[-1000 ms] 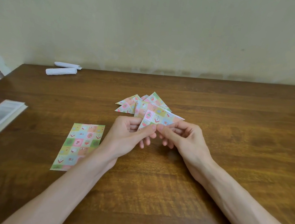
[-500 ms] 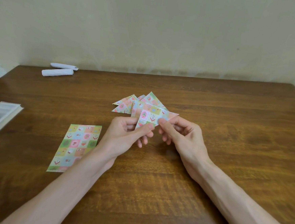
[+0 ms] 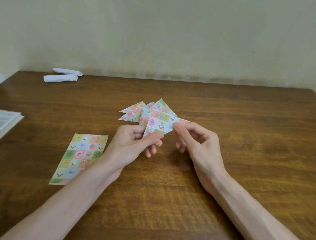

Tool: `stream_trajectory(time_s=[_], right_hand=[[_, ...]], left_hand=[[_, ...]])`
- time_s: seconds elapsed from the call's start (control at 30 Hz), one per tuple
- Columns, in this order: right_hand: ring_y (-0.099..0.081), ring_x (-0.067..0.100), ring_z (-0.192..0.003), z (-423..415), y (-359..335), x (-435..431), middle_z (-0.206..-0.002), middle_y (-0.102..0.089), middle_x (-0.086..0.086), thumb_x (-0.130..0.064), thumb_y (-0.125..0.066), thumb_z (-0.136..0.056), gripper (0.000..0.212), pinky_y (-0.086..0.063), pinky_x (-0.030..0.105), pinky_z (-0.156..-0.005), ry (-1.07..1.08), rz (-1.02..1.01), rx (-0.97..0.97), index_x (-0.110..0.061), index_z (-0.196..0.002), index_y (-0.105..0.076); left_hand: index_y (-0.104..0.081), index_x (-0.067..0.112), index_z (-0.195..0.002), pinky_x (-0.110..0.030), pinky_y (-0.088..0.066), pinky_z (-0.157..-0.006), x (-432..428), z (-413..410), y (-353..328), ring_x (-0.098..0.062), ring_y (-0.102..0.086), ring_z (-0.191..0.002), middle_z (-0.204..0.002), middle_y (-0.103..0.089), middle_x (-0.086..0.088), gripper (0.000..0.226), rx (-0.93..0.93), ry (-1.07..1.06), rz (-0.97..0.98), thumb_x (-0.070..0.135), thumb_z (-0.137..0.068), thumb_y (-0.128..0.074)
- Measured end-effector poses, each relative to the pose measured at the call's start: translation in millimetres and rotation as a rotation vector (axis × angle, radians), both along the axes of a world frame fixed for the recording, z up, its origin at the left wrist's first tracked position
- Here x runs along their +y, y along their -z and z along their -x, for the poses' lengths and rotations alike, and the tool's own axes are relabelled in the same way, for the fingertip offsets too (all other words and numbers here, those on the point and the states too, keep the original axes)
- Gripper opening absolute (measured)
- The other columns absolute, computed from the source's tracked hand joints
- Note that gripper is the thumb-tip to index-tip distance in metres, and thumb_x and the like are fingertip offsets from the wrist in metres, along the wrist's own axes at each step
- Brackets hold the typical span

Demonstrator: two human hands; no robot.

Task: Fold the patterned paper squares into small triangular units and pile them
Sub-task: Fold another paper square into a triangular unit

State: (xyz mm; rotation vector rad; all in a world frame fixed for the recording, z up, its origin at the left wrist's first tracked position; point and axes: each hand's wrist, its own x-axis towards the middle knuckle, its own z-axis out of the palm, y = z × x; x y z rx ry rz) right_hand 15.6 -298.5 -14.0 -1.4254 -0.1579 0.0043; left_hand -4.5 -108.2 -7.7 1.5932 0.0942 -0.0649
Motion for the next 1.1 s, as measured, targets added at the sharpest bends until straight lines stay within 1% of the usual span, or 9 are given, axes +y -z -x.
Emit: stream_trajectory(time_s=[0.1, 0.2, 0.33, 0.47, 0.53, 0.67, 0.73, 0.97, 1.1], right_hand=[[-0.051, 0.019, -0.067, -0.2, -0.4, 0.1, -0.08, -0.066, 0.007, -0.023, -0.075, -0.094, 0.027, -0.042, 0.031, -0.063, 0.01, 0.008, 0.003, 0.003, -0.089, -0.073], [-0.05, 0.02, -0.068, -0.3, -1.7, -1.0, -0.078, -0.066, 0.002, -0.025, -0.075, -0.095, 0.023, -0.042, 0.033, -0.064, 0.004, 0.016, 0.008, -0.003, -0.087, -0.076], [-0.051, 0.019, -0.067, 0.6, -2.1, -1.7, -0.077, -0.069, -0.004, -0.023, -0.075, -0.094, 0.022, -0.043, 0.028, -0.062, 0.037, 0.011, 0.016, -0.001, -0.089, -0.076], [-0.048, 0.017, -0.065, -0.4, -3.2, -1.6, -0.067, -0.061, -0.006, -0.023, -0.076, -0.093, 0.019, -0.04, 0.029, -0.062, 0.058, 0.015, 0.027, -0.006, -0.087, -0.078], [-0.045, 0.015, -0.064, -0.9, -2.6, -2.9, -0.066, -0.059, -0.008, -0.023, -0.076, -0.093, 0.021, -0.038, 0.029, -0.062, 0.071, 0.02, 0.016, -0.003, -0.088, -0.077], [-0.044, 0.015, -0.063, -1.4, -2.7, -2.8, -0.065, -0.055, -0.005, -0.026, -0.075, -0.094, 0.021, -0.037, 0.031, -0.062, 0.059, 0.041, 0.012, -0.005, -0.089, -0.076], [-0.046, 0.016, -0.063, -1.4, -3.8, -2.2, -0.065, -0.057, -0.005, -0.025, -0.075, -0.094, 0.018, -0.038, 0.03, -0.061, 0.06, 0.029, 0.013, -0.009, -0.089, -0.077], [-0.047, 0.017, -0.064, -1.1, -4.8, -2.1, -0.069, -0.057, 0.004, -0.025, -0.075, -0.094, 0.02, -0.04, 0.025, -0.058, 0.076, 0.014, -0.011, -0.007, -0.088, -0.076], [-0.046, 0.017, -0.064, -1.6, -5.6, -3.1, -0.067, -0.057, -0.001, -0.025, -0.074, -0.095, 0.023, -0.04, 0.026, -0.059, 0.07, 0.012, 0.002, -0.004, -0.086, -0.075]], left_hand=[[-0.08, 0.005, -0.097, -0.021, -0.049, -0.056, 0.3, 0.0, -1.0, -0.013, -0.063, -0.066, -0.081, -0.076, -0.008, 0.017, 0.002, 0.003, -0.002, 0.021, -0.091, -0.077], [-0.08, 0.005, -0.097, -0.021, -0.049, -0.055, -0.1, 0.0, -1.5, -0.013, -0.063, -0.065, -0.08, -0.076, -0.009, 0.017, 0.002, -0.004, 0.006, 0.021, -0.091, -0.077], [-0.08, 0.005, -0.096, -0.02, -0.049, -0.055, 0.5, 0.7, -1.9, -0.013, -0.063, -0.065, -0.08, -0.076, -0.009, 0.017, 0.004, -0.007, 0.01, 0.021, -0.09, -0.078], [-0.08, 0.006, -0.095, -0.02, -0.049, -0.056, 0.4, 1.8, -1.9, -0.013, -0.063, -0.065, -0.079, -0.076, -0.008, 0.017, 0.0, 0.001, 0.022, 0.022, -0.09, -0.078], [-0.08, 0.006, -0.095, -0.02, -0.049, -0.055, 0.1, 1.5, -2.2, -0.013, -0.063, -0.065, -0.079, -0.076, -0.008, 0.016, -0.003, 0.003, 0.022, 0.021, -0.09, -0.078], [-0.08, 0.006, -0.095, -0.021, -0.049, -0.056, 0.8, 1.5, -2.3, -0.013, -0.063, -0.065, -0.079, -0.076, -0.008, 0.017, -0.001, 0.005, 0.018, 0.022, -0.09, -0.077], [-0.08, 0.005, -0.096, -0.021, -0.049, -0.056, 1.6, 1.4, -2.3, -0.013, -0.063, -0.065, -0.079, -0.075, -0.008, 0.018, 0.001, 0.002, 0.023, 0.022, -0.09, -0.078], [-0.08, 0.003, -0.096, -0.021, -0.049, -0.056, 2.7, 1.1, -3.1, -0.014, -0.062, -0.065, -0.08, -0.075, -0.009, 0.019, 0.002, -0.001, 0.023, 0.021, -0.09, -0.077], [-0.08, 0.004, -0.095, -0.021, -0.049, -0.056, 2.9, 1.5, -3.4, -0.014, -0.063, -0.065, -0.08, -0.075, -0.009, 0.018, 0.003, 0.002, 0.024, 0.022, -0.09, -0.078]])
